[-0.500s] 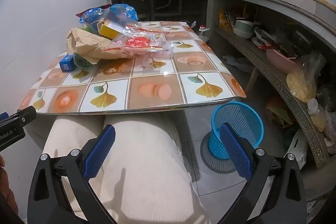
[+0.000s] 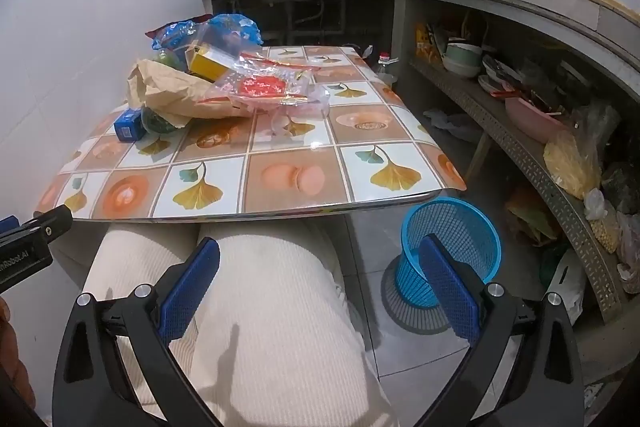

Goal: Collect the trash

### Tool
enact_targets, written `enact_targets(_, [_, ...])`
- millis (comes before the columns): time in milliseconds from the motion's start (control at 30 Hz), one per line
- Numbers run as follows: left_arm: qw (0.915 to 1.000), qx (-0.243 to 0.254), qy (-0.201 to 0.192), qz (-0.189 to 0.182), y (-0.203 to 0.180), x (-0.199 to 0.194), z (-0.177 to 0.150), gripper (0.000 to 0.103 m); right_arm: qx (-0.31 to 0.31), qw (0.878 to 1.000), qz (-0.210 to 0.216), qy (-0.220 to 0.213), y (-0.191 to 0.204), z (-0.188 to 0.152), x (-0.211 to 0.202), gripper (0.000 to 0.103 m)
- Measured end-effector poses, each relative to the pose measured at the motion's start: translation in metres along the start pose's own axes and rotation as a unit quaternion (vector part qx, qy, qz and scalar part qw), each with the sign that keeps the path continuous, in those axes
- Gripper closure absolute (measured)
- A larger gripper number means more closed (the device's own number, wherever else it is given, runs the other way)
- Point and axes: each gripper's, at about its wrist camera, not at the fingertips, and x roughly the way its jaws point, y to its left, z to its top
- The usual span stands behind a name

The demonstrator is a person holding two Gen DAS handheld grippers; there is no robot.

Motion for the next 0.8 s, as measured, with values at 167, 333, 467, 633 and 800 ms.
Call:
enact_targets(167, [1.0, -0.001, -0.001, -0.001, -0.0023, 0.0024, -0.0001, 0.009, -0.001, 1.0, 0.0, -0.003, 0.0004, -0.0016, -0.001, 0.006])
enact_targets(333, [1.0, -0.001, -0.002, -0.001, -0.0021, 0.0026, -0.0005, 0.009, 0.0, 1.0, -0.002, -0.009, 0.0006, -0.0032, -0.0043, 0.006])
enact_targets(467, [1.0, 0.0, -0.002, 0.0, -0.0016, 0.002, -0.0018, 0.009, 0.0, 1.0, -0.002, -0.01, -0.0002, -0.0028, -0.0046, 0.006])
enact_targets(633, [1.0, 0.0, -0.001, 0.0, 0.0003, 0.0004, -0.0009, 0.009, 0.0, 1.0, -0.002, -0.009, -0.0005, -0.0028, -0.0047, 0.006])
enact_targets(800, [1.0, 0.001, -0.001, 0.001, 0.0008, 0.0006, -0.0015, 0.009, 0.0, 1.0, -0.002, -0.009, -0.0003, -0.0036, -0.0046, 0.006])
